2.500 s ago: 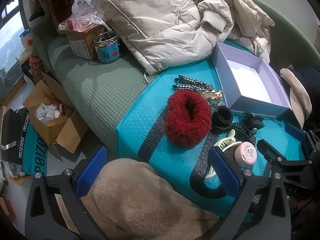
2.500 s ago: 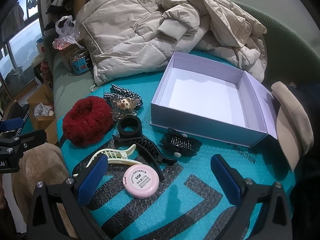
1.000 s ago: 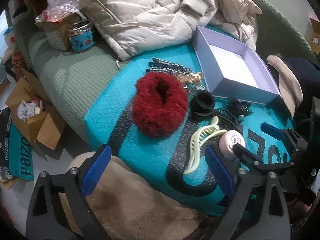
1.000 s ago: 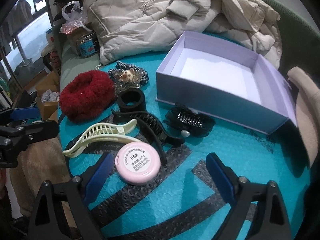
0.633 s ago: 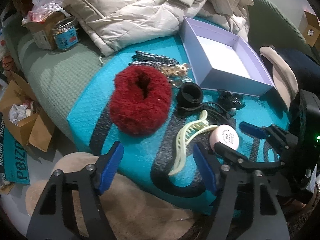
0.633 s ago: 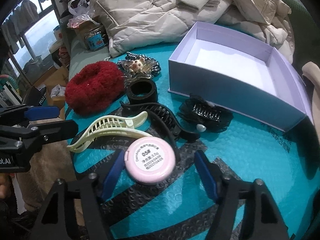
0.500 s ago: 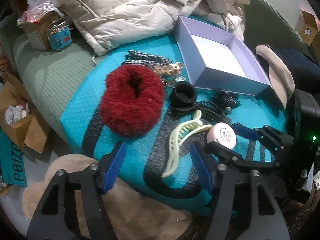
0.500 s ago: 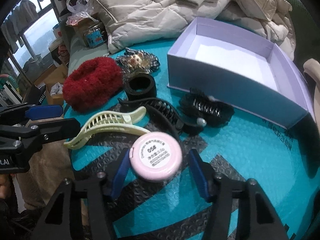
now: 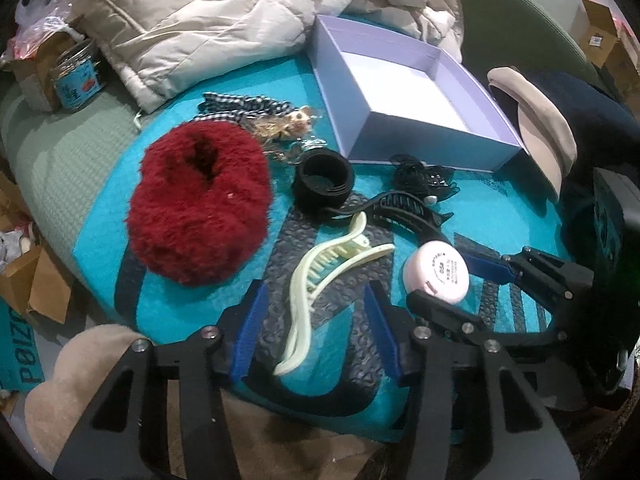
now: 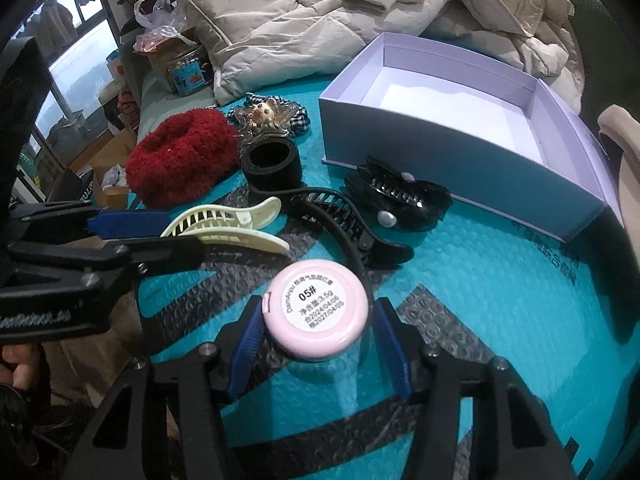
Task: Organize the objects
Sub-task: 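Grasp the cream claw clip with left tool while right tool grasps pink tin, then carry the claw clip with left tool while right tool carries tin into box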
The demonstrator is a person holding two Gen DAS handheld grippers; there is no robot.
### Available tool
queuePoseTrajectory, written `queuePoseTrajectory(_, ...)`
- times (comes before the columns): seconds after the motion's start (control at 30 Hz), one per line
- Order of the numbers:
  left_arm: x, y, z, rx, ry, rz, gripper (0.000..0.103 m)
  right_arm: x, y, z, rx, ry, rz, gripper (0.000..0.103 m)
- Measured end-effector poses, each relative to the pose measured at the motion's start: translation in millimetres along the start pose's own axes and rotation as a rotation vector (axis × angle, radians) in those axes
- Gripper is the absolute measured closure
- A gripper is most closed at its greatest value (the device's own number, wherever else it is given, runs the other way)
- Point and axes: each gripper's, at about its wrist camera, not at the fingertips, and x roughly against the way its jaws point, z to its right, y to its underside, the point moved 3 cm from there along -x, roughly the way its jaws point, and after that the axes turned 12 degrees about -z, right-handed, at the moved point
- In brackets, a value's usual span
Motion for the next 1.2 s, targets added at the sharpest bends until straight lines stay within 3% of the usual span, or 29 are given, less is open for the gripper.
queuePoseTrajectory(0.1,-6,-2,3,-0.004,0.007,-0.007,0.062,1,3,0,0.003,-0.002,0.002,0.047)
queuePoseTrajectory(0.27,-13,-2,8,-0.012,0.017,0.004,0.062,3,8,1,0.007,0.001,0.006,0.047)
queuePoseTrajectory(0.37,-15,-2,9,-0.013,0.014,0.007,0.072,3,10,2,0.004,-0.006,0.013,0.047)
queuePoseTrajectory(0.43,-17,-2,9,-0.008,0.006,0.008,0.081,4,11,3,0.005,-0.017,0.017,0.053)
queuePoseTrajectory(0.5,-18,-2,8,0.0,0.01,0.008,0.084,5,12,3,0.006,-0.02,0.022,0.053)
queuePoseTrajectory(0.87,-7,10,15,-0.019,0.007,0.019,0.089,16,23,3,0.008,-0.026,0.045,0.054)
queuePoseTrajectory(1.2,22,27,29,-0.041,-0.009,0.078,0.09,37,38,1,0.031,-0.038,0.101,0.054)
